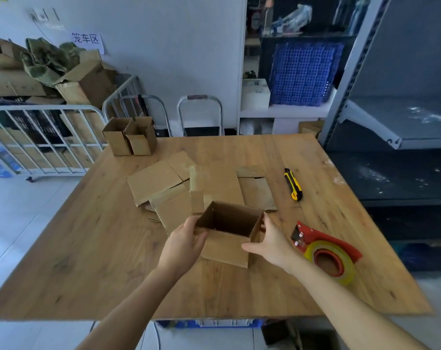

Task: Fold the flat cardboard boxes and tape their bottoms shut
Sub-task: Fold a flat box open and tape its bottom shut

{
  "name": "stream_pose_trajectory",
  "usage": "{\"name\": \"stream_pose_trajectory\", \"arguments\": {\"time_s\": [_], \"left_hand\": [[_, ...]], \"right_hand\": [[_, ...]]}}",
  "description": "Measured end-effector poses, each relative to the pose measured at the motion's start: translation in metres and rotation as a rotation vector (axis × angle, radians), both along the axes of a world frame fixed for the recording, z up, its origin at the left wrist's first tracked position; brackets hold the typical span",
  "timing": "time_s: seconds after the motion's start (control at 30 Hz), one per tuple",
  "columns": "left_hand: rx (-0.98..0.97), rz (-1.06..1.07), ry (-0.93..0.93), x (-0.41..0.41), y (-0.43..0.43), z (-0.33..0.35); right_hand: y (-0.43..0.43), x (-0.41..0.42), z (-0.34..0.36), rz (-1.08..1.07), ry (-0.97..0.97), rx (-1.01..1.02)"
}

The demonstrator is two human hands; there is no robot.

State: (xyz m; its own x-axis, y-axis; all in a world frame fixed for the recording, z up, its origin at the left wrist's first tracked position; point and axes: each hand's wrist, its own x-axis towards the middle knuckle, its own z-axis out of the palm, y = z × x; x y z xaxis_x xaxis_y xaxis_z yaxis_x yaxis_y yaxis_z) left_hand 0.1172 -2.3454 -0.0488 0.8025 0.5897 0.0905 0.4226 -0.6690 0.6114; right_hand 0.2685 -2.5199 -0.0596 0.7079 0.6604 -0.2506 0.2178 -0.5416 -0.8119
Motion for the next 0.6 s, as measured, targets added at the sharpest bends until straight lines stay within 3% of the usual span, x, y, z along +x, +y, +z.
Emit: {"name": "stream_pose_trajectory", "arguments": {"time_s": [0.37, 0.6], "left_hand": [[0.063, -0.147, 0.104, 0.003, 0.005, 0.011], [-0.341, 0.025, -0.113, 0.008, 0.01, 0.011]], "right_hand": [[-0.001, 0.018, 0.015, 0.131, 0.067, -0.085], [-0.004, 0.02, 0.013, 0.139, 0.032, -0.065]]}}
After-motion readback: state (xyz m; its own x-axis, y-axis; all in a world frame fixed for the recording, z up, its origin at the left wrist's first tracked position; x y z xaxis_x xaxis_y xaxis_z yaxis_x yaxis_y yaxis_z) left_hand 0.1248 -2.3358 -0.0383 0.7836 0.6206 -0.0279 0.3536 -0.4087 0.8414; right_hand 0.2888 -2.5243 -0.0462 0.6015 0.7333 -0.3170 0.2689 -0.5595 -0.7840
